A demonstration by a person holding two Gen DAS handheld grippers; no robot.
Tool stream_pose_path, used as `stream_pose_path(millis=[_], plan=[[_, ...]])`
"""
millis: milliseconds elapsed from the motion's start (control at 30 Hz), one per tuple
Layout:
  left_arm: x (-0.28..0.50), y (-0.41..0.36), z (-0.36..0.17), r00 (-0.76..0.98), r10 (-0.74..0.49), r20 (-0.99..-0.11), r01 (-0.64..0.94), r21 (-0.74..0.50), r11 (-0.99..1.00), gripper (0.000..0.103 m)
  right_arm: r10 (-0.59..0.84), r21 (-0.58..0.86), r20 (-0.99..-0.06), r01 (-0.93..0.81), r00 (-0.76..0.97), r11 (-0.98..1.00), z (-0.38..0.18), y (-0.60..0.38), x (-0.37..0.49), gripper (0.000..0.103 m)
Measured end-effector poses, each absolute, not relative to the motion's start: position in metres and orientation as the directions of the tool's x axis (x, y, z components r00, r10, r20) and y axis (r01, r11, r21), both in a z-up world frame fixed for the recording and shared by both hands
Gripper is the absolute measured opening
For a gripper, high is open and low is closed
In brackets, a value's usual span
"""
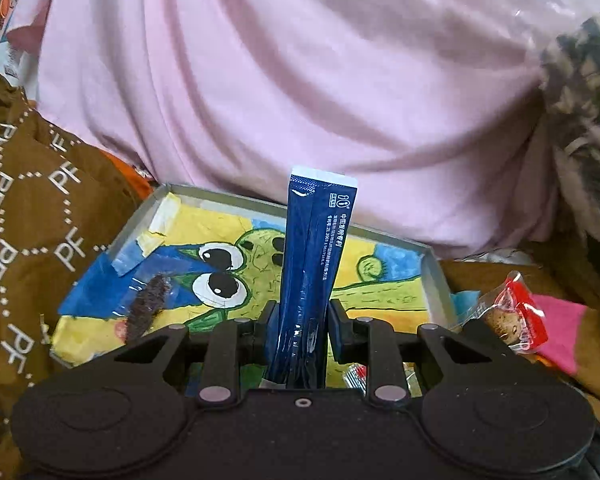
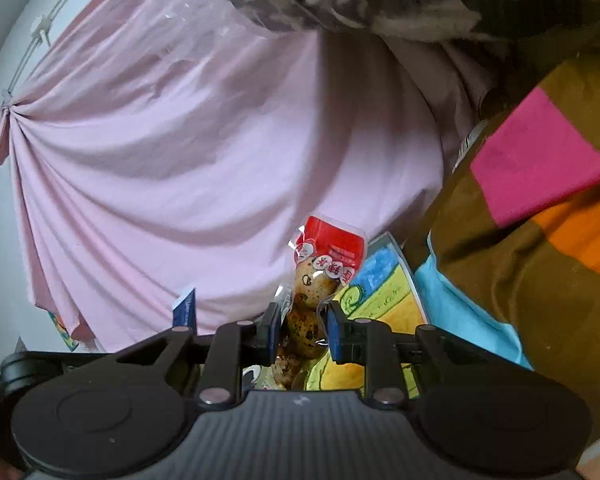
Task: Organize snacks
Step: 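Carry the blue stick pack with the left tool while the right tool carries the brown-ball pack into the tray, then open both tools to release the packs inside the grey tray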
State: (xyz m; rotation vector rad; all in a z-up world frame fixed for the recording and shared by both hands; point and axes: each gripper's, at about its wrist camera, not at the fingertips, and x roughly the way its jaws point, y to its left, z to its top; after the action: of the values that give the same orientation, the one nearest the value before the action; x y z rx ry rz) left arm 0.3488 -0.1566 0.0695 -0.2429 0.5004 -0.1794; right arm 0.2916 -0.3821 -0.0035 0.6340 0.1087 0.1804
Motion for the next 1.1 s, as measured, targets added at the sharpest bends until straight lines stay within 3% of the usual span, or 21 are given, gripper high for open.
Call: stream_pose_path(millis=[233,600,700,733,967,1100], plan=[[0.381,-0.159,0.042,0.831,-0.183,-0.525,0.030,-0.286,0.958,0.027,0.232,0.583,-0.166,-0.094,0.958,0.807,-0.022,-0.373,0.323,0.027],[0.396,-0.162,0.023,0.807,-0.154,-0.570,0.007,-0.251,0.968,0.030,0.191,0.432,-0.243,-0.070,0.951,0.899,-0.018,-0.349,0.331,0.032],[0.395,-0.159,0.024,0.804,-0.151,-0.576,-0.006,-0.262,0.965,0.031,0.191,0.398,-0.244,-0.081,0.951,0.914,-0.015,-0.347,0.328,0.042],[0.395,-0.157,0.024,0.803,-0.153,-0.577,-0.008,-0.267,0.964,0.035,0.192,0.388,-0.243,-0.086,0.951,0.917,-0.015,-0.347,0.326,0.050],[0.381,-0.141,0.031,0.816,-0.149,-0.559,-0.027,-0.294,0.955,0.058,0.199,0.337,-0.214,-0.118,0.956,0.934,-0.008,-0.339,0.314,0.082],[0.367,-0.130,0.037,0.835,-0.143,-0.532,-0.033,-0.306,0.951,0.070,0.174,0.308,-0.190,-0.110,0.966,0.945,0.000,-0.339,0.300,0.091]])
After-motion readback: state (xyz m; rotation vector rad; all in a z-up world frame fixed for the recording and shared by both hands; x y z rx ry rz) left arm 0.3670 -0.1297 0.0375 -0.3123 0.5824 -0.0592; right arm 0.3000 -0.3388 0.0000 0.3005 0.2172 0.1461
